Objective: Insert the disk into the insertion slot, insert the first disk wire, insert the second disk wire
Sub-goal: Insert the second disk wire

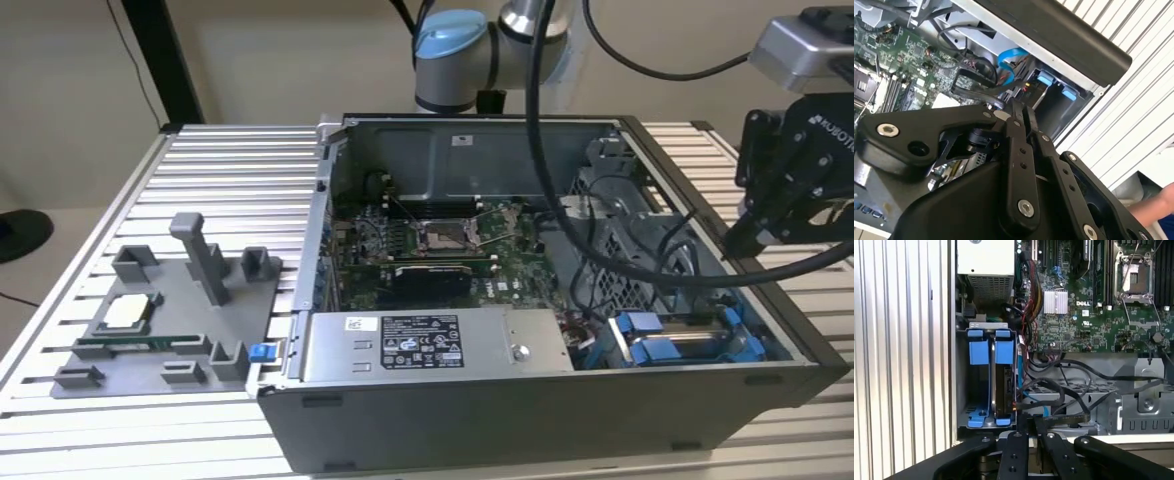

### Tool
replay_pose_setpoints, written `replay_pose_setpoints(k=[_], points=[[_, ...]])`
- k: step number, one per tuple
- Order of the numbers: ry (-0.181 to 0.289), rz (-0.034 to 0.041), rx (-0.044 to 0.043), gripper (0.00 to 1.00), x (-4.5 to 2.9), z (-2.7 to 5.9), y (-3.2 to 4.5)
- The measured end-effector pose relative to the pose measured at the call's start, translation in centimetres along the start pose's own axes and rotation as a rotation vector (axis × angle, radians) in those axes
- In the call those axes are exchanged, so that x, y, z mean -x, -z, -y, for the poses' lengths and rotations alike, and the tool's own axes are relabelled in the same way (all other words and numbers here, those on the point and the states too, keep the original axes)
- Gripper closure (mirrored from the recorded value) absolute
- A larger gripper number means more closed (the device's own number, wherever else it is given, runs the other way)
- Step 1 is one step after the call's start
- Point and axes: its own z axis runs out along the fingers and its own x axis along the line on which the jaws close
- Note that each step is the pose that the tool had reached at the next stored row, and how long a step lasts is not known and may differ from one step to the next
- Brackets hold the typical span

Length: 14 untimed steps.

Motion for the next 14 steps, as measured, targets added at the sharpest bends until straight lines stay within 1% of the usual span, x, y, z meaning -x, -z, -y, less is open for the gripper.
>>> replay_pose_setpoints(k=[3, 9, 14], points=[[0.0, 0.0, 0.0, 1.0, -0.15, -0.74, -0.02], [0.0, 0.0002, -0.0003, 1.0, -0.35, -1.89, -0.14], [0.002, 0.0, -0.0002, 1.0, -0.39, -2.36, -0.39]])
